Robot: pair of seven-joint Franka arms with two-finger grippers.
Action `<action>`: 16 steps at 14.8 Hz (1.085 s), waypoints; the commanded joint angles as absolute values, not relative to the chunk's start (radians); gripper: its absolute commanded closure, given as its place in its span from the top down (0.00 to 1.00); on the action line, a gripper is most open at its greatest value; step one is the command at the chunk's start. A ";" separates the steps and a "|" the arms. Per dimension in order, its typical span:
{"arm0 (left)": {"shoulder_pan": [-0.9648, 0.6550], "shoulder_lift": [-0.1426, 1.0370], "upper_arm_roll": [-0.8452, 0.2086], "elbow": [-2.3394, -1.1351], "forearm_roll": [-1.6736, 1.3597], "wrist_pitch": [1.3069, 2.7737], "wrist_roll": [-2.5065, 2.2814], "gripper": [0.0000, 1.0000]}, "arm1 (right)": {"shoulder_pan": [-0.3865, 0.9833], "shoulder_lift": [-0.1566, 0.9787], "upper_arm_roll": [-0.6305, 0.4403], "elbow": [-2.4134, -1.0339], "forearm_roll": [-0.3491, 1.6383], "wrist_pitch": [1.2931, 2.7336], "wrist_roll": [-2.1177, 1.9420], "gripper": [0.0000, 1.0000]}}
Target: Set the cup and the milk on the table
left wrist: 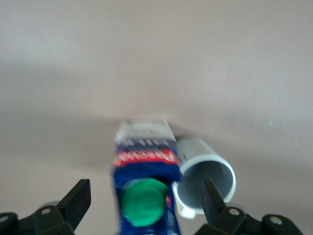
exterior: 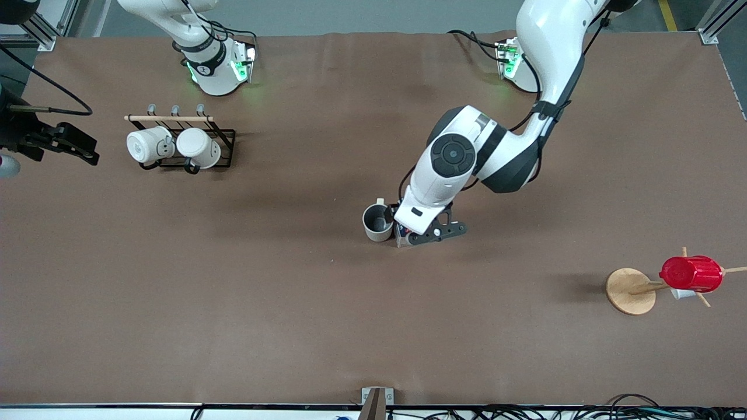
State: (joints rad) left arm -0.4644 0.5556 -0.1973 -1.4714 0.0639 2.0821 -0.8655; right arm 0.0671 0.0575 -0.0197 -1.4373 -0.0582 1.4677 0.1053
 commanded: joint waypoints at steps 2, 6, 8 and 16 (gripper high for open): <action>-0.350 0.370 -0.193 -1.482 0.193 1.926 -0.833 1.00 | 0.063 0.040 -0.015 -1.460 -0.040 1.479 0.097 1.00; -0.212 0.233 -0.198 -1.483 0.196 1.786 -0.668 1.00 | 0.060 0.041 -0.035 -1.460 -0.022 1.479 0.095 1.00; -0.155 0.178 -0.198 -1.483 0.180 1.706 -0.510 1.00 | 0.064 0.043 -0.067 -1.459 0.007 1.480 0.095 1.00; 0.048 -0.041 -0.184 -1.632 0.025 1.595 -0.081 1.00 | 0.058 0.041 -0.094 -1.453 0.012 1.470 0.019 1.00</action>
State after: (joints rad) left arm 0.0595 0.0576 -0.1902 -1.5111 0.0412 1.5890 -0.1055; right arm 0.0669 0.0579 -0.0910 -1.4378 0.0164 1.4680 0.0660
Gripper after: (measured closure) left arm 0.000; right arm 0.000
